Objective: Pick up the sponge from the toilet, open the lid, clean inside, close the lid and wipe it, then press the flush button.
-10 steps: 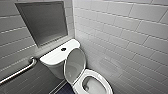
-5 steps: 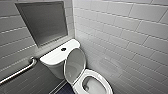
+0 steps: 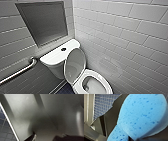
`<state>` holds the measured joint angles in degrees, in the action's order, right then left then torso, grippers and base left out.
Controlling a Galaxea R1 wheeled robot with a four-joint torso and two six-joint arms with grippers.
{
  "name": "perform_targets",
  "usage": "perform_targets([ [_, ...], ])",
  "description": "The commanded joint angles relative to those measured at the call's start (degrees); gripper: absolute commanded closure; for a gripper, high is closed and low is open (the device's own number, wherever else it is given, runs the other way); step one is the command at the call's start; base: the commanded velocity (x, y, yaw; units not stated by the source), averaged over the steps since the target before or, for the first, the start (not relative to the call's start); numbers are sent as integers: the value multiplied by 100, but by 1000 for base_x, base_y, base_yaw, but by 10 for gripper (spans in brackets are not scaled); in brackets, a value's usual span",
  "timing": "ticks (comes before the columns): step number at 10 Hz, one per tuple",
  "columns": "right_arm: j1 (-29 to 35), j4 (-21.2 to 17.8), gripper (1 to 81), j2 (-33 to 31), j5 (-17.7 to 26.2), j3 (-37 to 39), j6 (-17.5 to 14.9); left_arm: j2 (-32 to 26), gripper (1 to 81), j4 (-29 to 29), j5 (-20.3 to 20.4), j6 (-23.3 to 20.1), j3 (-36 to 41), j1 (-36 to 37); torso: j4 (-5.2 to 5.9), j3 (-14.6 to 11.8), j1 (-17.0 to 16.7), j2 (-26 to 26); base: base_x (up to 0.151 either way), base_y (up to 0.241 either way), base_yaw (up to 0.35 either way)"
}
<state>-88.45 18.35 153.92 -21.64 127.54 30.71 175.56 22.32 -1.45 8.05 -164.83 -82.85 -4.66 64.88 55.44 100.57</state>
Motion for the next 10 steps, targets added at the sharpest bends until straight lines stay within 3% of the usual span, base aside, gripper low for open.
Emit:
perform_targets([
  [1,-63,160,811,27,291,401,23,-2,10,-1582,-57,-1262,144,45,0,0,0,0,0,0,0],
  [3,-150,134,811,37,381,561,76,-46,10,-1608,-145,-1253,153,185,0,0,0,0,0,0,0],
  [6,-195,12,811,-516,257,-324,153,6,10,-1652,-303,-1218,153,194,0,0,0,0,0,0,0],
  [8,-318,-52,811,-920,370,-967,768,-3,10,-1652,-294,-1218,153,194,0,0,0,0,0,0,0],
  [9,-440,2,811,-1097,362,-1144,963,15,10,-1643,-295,-1218,153,194,0,0,0,0,0,0,0],
  [10,-519,29,811,-1308,327,-1390,946,15,10,-1634,-303,-1226,153,194,0,0,0,0,0,0,0],
])
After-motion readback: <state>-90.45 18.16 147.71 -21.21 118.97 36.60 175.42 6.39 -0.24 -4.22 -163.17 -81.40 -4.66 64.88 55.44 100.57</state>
